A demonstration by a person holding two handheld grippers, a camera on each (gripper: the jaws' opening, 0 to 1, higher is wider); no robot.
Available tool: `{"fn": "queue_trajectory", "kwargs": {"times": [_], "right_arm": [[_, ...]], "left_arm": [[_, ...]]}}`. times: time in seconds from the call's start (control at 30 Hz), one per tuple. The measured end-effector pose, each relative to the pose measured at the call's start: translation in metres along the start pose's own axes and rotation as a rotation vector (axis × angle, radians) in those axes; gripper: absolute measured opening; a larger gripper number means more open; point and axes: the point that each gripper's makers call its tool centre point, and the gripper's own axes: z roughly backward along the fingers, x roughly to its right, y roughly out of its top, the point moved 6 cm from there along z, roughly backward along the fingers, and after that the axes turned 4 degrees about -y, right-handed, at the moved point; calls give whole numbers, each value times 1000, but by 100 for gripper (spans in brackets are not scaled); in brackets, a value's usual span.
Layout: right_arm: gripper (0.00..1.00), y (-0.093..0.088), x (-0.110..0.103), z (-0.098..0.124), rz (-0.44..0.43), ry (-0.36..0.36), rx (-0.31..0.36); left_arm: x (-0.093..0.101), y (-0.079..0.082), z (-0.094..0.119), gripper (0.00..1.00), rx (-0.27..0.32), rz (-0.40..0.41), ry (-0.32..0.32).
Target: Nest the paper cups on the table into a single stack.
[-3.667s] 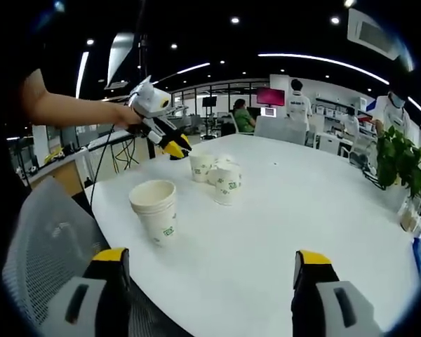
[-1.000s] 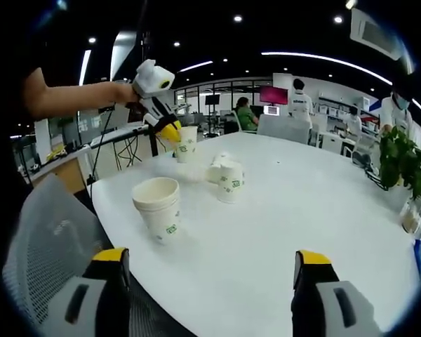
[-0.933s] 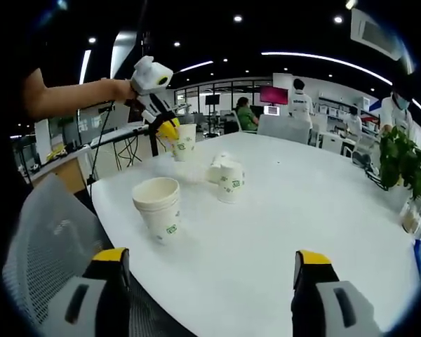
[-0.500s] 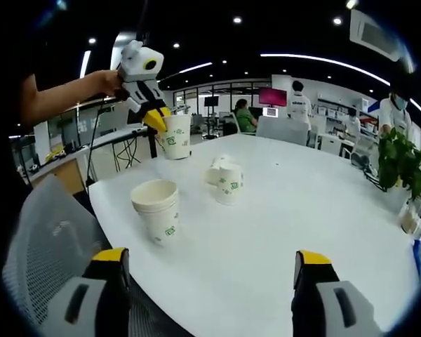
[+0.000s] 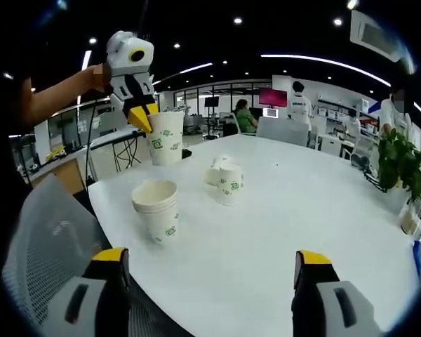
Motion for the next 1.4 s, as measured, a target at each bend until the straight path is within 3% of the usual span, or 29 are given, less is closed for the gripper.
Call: {"fn": "queue_trajectory", "kwargs": {"times": [0.67, 1.07, 1.4], "right_arm": [[98, -1, 0, 0, 6, 1, -9], [97, -2, 0, 0, 6, -1, -13], [95, -3, 1, 0, -3, -3, -24]], "left_arm": [[35, 16, -31, 0, -19, -52, -78], [44, 4, -55, 0, -84, -73, -112], [45, -10, -75, 0, -97, -51, -149]]}}
